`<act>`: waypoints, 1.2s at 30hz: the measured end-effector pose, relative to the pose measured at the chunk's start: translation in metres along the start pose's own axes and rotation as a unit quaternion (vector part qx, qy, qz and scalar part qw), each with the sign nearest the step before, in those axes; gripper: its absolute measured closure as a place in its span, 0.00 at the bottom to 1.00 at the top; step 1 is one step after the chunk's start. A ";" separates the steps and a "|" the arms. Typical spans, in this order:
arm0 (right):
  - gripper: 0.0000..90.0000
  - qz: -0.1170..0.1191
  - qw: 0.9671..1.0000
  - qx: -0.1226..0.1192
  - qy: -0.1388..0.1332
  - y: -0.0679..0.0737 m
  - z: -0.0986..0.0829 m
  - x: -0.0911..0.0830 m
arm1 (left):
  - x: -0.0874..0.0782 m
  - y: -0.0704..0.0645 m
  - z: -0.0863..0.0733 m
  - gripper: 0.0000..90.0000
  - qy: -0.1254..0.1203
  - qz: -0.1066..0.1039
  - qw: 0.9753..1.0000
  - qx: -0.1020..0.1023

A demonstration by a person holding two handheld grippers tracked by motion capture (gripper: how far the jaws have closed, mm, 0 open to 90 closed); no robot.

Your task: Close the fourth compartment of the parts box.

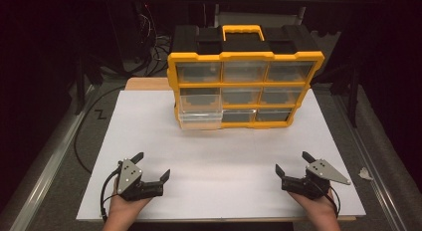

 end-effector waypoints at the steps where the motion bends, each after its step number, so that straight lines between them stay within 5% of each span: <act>1: 0.01 0.000 1.000 0.001 0.001 -0.002 -0.001 0.001 | 0.001 0.001 0.000 0.01 0.002 -0.002 1.000 -0.002; 20: 0.01 0.006 1.000 0.005 0.004 -0.004 -0.003 0.003 | -0.001 0.005 0.000 0.01 -0.010 -0.014 1.000 -0.018; 36: 0.01 0.008 1.000 0.005 0.003 -0.004 -0.003 0.003 | -0.004 0.007 0.000 0.18 -0.008 -0.010 1.000 -0.023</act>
Point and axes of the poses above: each handheld gripper's, and its own axes: x roughly forward along the jaws, z roughly out of its top, y roughly to its left, the point moved 7 cm from there along x, roughly forward along the jaws, and after that the axes turned 13 degrees about y, right-handed, at the moved point
